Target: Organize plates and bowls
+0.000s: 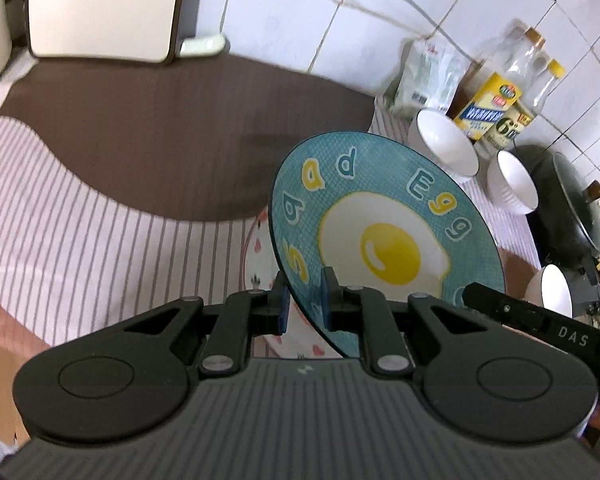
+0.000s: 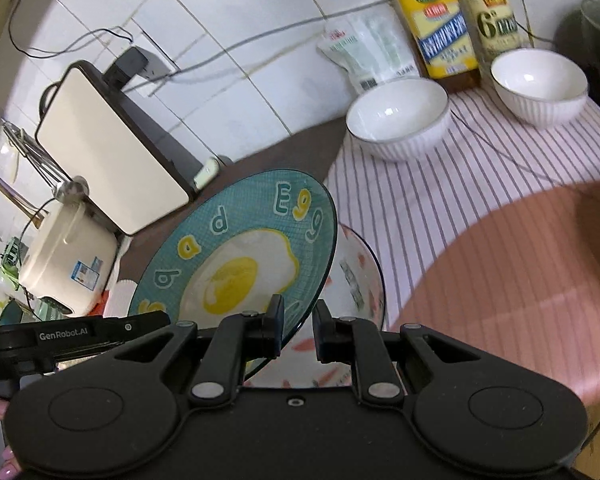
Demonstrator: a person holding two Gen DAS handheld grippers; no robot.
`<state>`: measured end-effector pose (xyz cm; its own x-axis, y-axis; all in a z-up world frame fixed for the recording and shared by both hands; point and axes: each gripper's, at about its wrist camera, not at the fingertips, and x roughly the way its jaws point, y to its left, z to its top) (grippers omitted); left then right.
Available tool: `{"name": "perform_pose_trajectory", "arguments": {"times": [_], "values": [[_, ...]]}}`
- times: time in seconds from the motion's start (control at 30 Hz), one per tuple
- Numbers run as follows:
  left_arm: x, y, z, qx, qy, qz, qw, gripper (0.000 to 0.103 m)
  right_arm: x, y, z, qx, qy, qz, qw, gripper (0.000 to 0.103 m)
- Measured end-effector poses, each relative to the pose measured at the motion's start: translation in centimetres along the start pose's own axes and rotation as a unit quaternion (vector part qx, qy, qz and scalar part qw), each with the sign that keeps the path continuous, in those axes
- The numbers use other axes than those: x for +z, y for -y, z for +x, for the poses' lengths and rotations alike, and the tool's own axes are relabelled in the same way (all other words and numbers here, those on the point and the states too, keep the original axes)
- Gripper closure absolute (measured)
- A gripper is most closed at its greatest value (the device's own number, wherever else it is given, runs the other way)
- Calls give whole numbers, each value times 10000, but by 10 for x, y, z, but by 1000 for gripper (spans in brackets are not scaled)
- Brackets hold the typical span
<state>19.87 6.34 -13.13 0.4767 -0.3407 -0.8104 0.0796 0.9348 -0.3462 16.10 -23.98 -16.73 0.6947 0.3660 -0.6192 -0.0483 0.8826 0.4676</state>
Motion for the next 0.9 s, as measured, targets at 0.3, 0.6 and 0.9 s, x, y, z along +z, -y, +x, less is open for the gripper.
{"name": "perform_pose_trajectory", "arguments": {"times": [0.3, 0.6, 0.9], "values": [[-8, -5, 15, 114, -213, -90, 9997, 89, -8, 5, 11, -123, -281, 108, 9995, 84], [-9, -11, 29, 169, -424, -177, 9988, 89, -11, 8, 23, -249, -514, 115, 9983, 84], [-9, -7, 34, 318, -518, -16, 9981, 88, -9, 6, 30, -408, -703, 127, 9966, 83]]}}
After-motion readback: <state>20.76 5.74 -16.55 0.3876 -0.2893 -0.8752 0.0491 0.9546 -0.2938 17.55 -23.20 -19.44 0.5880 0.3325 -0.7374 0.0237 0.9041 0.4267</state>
